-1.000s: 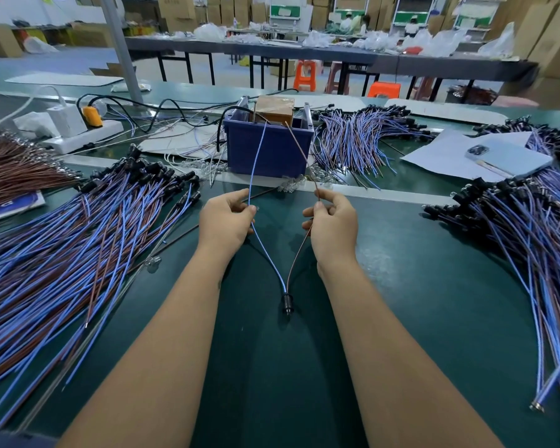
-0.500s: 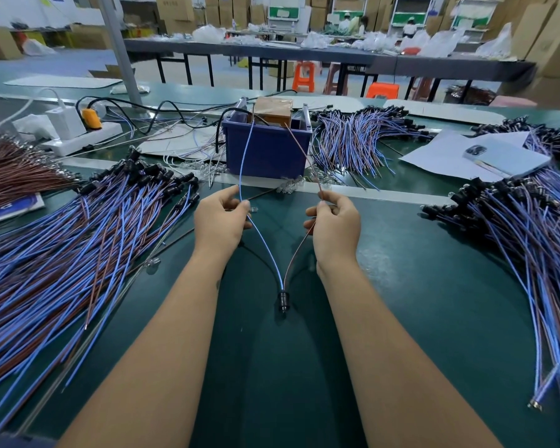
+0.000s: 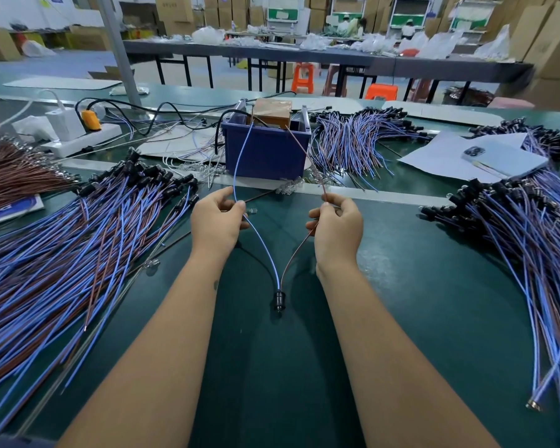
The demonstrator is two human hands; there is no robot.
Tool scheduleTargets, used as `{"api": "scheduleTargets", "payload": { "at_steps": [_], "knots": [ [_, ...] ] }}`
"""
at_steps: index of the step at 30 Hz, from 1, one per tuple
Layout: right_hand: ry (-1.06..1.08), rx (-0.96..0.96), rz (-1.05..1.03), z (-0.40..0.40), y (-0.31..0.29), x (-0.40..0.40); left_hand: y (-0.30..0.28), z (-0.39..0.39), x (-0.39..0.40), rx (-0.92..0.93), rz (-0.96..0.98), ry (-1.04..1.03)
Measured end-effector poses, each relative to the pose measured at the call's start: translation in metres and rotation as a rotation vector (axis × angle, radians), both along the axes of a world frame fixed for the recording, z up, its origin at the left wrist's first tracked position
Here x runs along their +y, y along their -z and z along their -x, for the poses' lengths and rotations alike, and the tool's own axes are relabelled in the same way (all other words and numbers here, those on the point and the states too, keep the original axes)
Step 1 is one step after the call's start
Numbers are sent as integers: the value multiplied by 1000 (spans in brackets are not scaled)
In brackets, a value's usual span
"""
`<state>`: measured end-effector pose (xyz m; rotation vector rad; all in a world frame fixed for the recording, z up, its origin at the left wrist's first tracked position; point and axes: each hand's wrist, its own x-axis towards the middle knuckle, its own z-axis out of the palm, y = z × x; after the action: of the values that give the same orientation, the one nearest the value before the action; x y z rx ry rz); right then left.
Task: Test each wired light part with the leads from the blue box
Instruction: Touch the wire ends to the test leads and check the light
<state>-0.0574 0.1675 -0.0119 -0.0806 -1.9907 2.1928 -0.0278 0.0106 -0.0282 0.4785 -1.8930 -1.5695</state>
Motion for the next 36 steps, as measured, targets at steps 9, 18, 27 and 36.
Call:
{"api": "scheduleTargets", "payload": {
  "at_steps": [9,18,27,36],
  "knots": [
    [36,-24,50,-1,-2,1,-1,-1,0,-16,-25,-12],
    [45,-27,51,-2,-3,0,-1,-2,-2,15,-72,-71],
    [49,-26,38,-2,-2,1,-6,-5,2,9,-102,-106],
    [52,-30,55,-3,-3,0,-7,-6,3,8,-112,-105]
  ]
}}
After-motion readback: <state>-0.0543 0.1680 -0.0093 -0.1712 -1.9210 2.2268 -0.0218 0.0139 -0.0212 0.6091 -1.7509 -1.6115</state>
